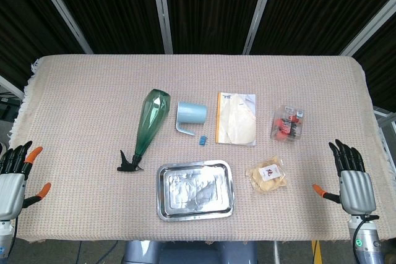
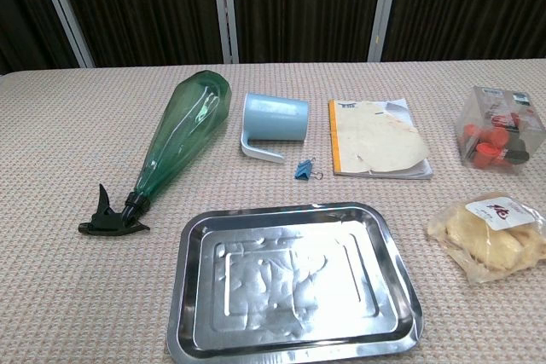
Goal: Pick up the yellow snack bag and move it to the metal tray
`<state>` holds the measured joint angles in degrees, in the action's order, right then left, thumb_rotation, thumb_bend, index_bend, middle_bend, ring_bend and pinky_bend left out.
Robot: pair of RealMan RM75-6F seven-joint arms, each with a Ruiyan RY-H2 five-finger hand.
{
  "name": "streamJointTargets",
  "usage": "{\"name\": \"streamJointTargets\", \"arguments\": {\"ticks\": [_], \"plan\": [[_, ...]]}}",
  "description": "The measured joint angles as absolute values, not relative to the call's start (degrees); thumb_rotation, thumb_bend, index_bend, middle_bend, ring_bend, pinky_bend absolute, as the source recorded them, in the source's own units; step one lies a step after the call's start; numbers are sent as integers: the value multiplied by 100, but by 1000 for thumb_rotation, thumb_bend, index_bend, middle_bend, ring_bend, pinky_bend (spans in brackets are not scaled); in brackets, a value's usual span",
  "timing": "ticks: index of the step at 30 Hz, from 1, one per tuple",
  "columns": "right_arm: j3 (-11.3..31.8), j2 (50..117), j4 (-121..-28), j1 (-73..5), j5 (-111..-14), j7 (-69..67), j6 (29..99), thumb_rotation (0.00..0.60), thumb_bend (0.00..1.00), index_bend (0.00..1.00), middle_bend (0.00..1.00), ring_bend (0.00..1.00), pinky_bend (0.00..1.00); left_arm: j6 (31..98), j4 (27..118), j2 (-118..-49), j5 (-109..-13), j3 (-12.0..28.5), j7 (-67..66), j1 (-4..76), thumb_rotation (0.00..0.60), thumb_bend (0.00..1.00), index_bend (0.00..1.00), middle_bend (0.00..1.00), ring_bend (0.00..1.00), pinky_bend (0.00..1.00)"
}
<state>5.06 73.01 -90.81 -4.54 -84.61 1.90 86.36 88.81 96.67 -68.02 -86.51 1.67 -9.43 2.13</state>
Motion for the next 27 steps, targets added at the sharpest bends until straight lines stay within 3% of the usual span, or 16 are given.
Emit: {"name": "streamJointTargets", "arguments": {"ticks": [27], "plan": [[467, 7228, -8956, -377, -8686, -1, 8847, 600, 11, 29, 2, 0, 2, 8953, 9738, -6723, -8734, 121, -889, 146, 600, 231, 120, 0, 0, 0]]}}
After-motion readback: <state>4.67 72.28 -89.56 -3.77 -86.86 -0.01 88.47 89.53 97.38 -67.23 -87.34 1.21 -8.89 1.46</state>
